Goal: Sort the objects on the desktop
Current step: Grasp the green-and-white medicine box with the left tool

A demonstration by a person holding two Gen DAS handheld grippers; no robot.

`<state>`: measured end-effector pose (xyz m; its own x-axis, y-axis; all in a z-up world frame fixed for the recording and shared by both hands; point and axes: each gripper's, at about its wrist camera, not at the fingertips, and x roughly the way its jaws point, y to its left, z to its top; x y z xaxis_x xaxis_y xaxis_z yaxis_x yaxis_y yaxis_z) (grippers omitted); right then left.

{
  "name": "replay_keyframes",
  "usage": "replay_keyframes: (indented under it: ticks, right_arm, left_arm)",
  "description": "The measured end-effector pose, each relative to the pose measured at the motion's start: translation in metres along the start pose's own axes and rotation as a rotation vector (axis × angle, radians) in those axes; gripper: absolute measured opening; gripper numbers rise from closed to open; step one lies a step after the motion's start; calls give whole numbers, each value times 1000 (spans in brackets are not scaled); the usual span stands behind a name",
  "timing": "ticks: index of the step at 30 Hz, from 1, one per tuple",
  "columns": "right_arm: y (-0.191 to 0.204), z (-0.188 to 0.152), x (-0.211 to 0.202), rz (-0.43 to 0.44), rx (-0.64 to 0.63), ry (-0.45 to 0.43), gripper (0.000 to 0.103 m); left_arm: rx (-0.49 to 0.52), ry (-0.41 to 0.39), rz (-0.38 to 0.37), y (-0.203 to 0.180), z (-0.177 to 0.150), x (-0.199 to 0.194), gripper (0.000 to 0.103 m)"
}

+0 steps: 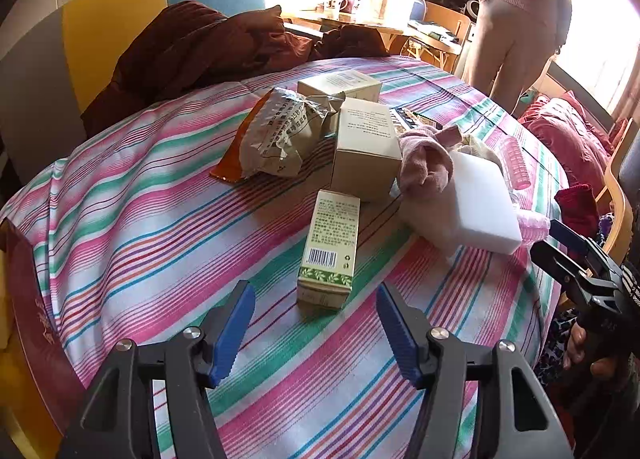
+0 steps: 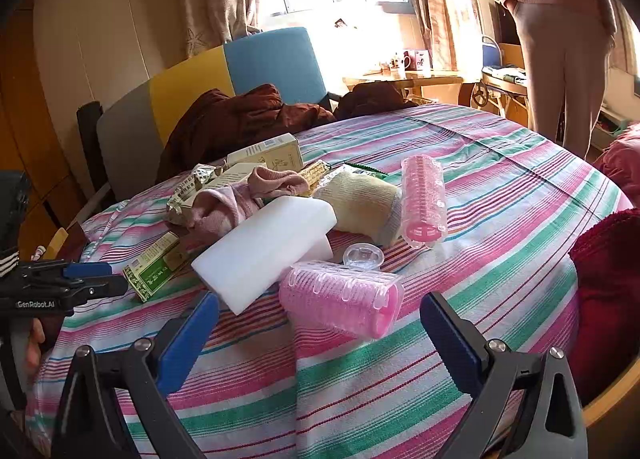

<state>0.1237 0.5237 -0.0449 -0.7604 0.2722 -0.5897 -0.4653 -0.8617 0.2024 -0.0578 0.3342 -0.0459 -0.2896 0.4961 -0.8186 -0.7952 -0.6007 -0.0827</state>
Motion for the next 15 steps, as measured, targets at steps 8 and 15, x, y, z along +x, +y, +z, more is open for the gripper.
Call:
replay_keyframes:
  ticks: [8, 15]
  right_arm:
    - [3, -4, 0, -12, 5, 3, 89]
    - [6, -5, 9, -74, -6, -3, 89]
  left_arm:
    - [41, 0, -5, -8, 17, 25, 60]
    - [7, 42, -39, -6, 14, 40, 39]
